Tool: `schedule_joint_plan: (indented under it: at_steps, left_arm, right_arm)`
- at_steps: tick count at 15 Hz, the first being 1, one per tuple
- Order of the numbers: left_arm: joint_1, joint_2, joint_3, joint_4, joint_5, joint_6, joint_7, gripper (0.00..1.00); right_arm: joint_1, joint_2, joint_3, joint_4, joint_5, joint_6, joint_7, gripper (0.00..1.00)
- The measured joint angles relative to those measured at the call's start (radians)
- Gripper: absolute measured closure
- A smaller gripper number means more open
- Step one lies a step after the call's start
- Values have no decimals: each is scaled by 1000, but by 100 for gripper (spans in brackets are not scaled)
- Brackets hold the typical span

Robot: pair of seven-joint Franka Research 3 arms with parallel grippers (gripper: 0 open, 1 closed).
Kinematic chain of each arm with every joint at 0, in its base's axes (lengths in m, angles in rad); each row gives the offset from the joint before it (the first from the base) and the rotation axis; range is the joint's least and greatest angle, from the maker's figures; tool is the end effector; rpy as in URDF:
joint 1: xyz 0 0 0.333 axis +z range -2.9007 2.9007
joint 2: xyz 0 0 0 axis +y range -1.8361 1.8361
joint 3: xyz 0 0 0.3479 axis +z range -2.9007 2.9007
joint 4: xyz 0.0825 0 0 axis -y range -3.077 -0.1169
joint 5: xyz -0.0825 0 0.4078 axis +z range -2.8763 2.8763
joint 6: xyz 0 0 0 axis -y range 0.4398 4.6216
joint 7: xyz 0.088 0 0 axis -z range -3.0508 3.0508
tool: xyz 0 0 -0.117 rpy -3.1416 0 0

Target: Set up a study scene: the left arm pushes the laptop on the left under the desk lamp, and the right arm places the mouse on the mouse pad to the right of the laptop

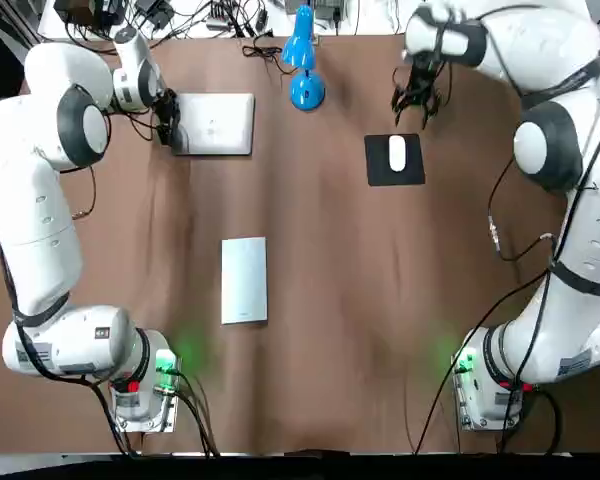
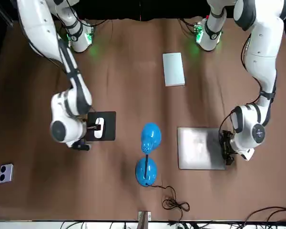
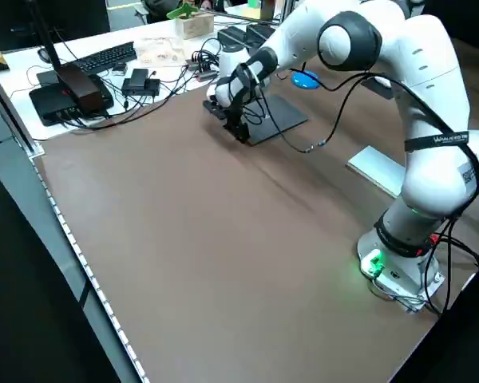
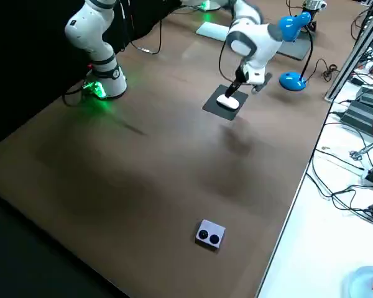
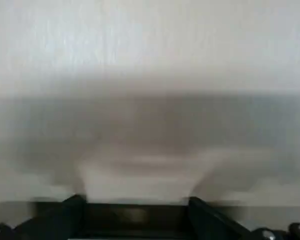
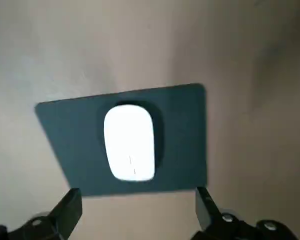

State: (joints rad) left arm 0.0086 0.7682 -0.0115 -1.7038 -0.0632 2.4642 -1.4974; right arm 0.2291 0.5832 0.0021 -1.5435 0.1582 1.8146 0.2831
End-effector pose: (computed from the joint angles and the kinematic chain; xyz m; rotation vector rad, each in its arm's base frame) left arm 0.7060 -0.0016 0.1397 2.2262 2.1741 -0.0593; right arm 0.6769 0.1741 0.2955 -3.0294 0.1737 0.5190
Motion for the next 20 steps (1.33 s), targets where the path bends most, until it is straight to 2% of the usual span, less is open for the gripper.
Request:
schedule_joint_plan:
  at_steps: [3, 6, 14, 20]
  left_arm:
    - [-41, -18, -3, -27, 0, 0, -52, 0]
    - [-114, -33, -5, -48, 0, 0, -142, 0]
    - [-225, -40, -5, -63, 0, 4, -264, 0]
    - [-319, -41, -9, -65, 0, 15, -389, 0]
  right_arm:
    - [-61, -41, -2, 120, -54, -111, -11, 0]
    - [-122, -85, -3, 183, -92, -137, -88, 0]
    - [-305, -269, -5, 203, -101, -238, -314, 0]
    - [-321, -387, -4, 201, -101, -343, -330, 0]
